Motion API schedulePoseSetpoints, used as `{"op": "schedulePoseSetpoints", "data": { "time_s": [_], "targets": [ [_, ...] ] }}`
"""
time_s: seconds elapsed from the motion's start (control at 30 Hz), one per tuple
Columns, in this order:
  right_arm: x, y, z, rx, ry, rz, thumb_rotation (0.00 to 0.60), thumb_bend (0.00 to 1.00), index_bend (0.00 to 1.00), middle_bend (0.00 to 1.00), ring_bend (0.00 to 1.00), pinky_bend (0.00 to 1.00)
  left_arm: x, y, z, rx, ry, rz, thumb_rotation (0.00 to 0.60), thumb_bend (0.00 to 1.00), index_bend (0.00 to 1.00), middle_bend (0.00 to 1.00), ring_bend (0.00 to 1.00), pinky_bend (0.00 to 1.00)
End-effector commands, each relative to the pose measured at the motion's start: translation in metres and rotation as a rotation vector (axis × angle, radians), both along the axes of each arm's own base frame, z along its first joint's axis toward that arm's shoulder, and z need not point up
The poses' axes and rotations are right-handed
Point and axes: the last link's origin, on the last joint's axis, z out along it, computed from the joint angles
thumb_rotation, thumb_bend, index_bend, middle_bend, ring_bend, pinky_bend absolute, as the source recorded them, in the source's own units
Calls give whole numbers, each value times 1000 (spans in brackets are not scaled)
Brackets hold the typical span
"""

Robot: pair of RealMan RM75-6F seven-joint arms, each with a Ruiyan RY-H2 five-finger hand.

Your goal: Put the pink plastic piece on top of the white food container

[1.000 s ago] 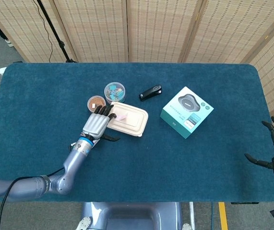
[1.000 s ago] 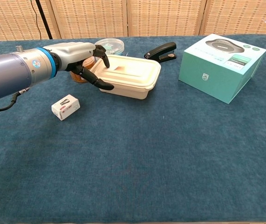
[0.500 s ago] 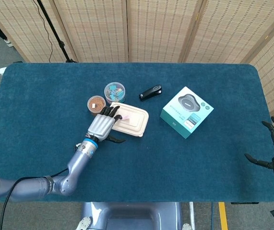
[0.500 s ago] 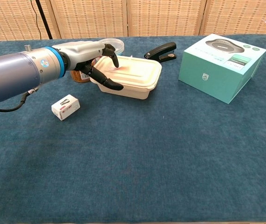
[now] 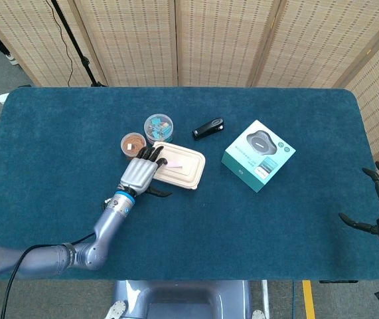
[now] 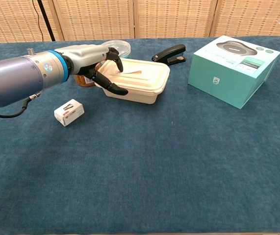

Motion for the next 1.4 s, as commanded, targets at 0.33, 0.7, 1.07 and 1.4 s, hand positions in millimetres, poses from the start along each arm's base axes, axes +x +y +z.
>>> {"op": "schedulePoseSetpoints", "data": {
  "time_s": [0.33,0.7,1.07,1.4],
  "targets": [
    [0,0,0,0,-4,-1,600,0,131,0,0,0,-6,1,7,6,-2,11,272,0,257,0,0,0],
    [1,1,1,-2,-7,1,600,0,131,0,0,0,-2,-5,4,-17,-14,-6,272,0,257,0,0,0],
    [1,1,1,-3,-10,2,600,0,131,0,0,0,-4,-9,2,-26,-6,-2,271,0,257,0,0,0],
    [2,1,1,-1,-11,3,600,0,131,0,0,0,-15,-2,9,-6,-3,25,272,0,257,0,0,0]
  ]
}}
